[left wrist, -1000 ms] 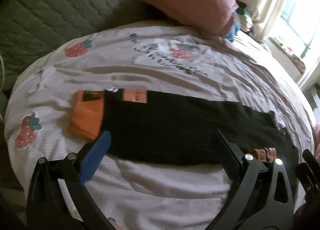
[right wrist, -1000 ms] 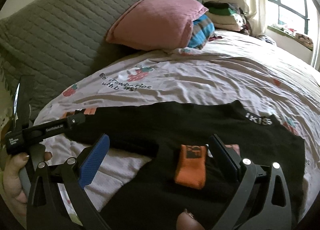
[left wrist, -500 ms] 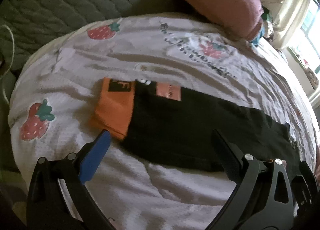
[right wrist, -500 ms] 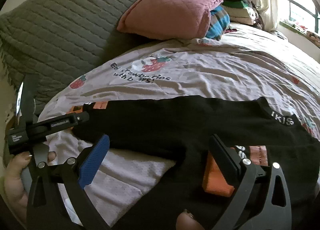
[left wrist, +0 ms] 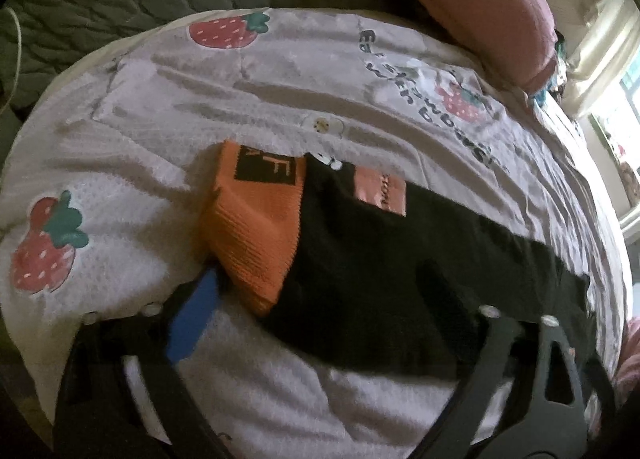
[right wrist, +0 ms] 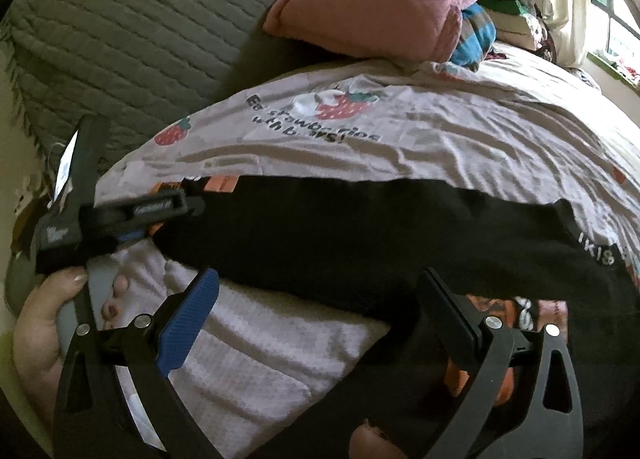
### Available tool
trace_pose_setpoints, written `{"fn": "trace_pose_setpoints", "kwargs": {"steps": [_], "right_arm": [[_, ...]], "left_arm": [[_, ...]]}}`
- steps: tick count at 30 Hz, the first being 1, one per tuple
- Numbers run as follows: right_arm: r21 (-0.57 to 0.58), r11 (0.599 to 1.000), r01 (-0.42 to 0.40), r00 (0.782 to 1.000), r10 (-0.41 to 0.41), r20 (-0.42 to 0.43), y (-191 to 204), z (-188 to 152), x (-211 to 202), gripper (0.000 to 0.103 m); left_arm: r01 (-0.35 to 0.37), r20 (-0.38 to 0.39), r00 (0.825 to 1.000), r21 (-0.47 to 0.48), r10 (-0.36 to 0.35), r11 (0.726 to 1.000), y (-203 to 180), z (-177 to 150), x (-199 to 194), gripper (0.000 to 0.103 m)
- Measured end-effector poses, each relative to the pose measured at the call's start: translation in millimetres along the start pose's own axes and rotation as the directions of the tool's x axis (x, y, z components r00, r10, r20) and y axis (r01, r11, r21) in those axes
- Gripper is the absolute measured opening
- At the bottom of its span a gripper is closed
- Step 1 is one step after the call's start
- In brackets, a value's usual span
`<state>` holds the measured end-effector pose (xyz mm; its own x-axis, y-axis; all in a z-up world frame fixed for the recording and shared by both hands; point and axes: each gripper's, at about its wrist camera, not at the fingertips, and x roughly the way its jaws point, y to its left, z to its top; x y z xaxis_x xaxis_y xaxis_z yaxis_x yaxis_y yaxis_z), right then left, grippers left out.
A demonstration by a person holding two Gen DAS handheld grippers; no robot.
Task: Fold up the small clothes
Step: 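Move the left gripper to the other sleeve's orange cuff and grasp it, then lift the sleeve with the left gripper, lay it across the shirt, release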
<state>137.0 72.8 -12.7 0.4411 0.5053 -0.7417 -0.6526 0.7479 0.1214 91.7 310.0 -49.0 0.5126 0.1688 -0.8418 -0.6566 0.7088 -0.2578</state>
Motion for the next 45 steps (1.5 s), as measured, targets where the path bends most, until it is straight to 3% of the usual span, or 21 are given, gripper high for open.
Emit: {"fn": "trace_pose_setpoints", "kwargs": {"steps": [3,6,9,13,18,25,29,35,40,45], "right_arm": [[0.012,1.0,0.0,1.0,0.0,-0.013,-1,-6,2,0.099],[0.039,0.999,0.01,1.0,-0.009,-0.009,-7,-14,-6,0.099],[0.089,0.996,0.003,1.0,-0.004,0.005,-18,-23,-18,0.099],[0.132,0.991,0.023,0.999,-0.027,0.024,-34,-29,-34,0.099],[0.168,0.984,0.06,0.996,-0.071,0.06,-53,-37,-58,0.098],[0.256,0.963,0.088,0.989,-0.116,0.096,-86,-52,-88,0.098],[0.302,0.947,0.109,0.983,-0.148,0.108,-105,-63,-104,0.098],[0.363,0.924,0.116,0.973,-0.18,0.147,-128,-77,-128,0.098],[0.403,0.904,0.139,0.961,-0.222,0.167,-146,-90,-146,0.098],[0.439,0.886,0.151,0.952,-0.25,0.177,-160,-103,-158,0.098]], "left_arm": [[-0.029,0.017,0.999,0.022,0.029,0.999,-3,2,0,0.06],[-0.083,0.041,0.996,0.085,0.08,0.993,-10,2,-3,0.025],[-0.021,0.059,0.998,0.089,0.016,0.996,-11,4,-12,0.018],[0.083,0.084,0.992,0.119,-0.093,0.989,-21,1,-27,0.014],[0.148,0.136,0.976,0.165,-0.171,0.975,-35,-3,-47,0.013],[0.276,0.153,0.937,0.23,-0.315,0.933,-56,-12,-68,0.01],[0.352,0.142,0.906,0.273,-0.4,0.895,-72,-20,-81,0.008],[0.397,0.099,0.89,0.31,-0.444,0.864,-96,-33,-86,0.007],[0.374,0.091,0.895,0.38,-0.436,0.846,-119,-47,-94,0.007],[0.396,0.058,0.888,0.406,-0.455,0.824,-135,-57,-97,0.007]]}}
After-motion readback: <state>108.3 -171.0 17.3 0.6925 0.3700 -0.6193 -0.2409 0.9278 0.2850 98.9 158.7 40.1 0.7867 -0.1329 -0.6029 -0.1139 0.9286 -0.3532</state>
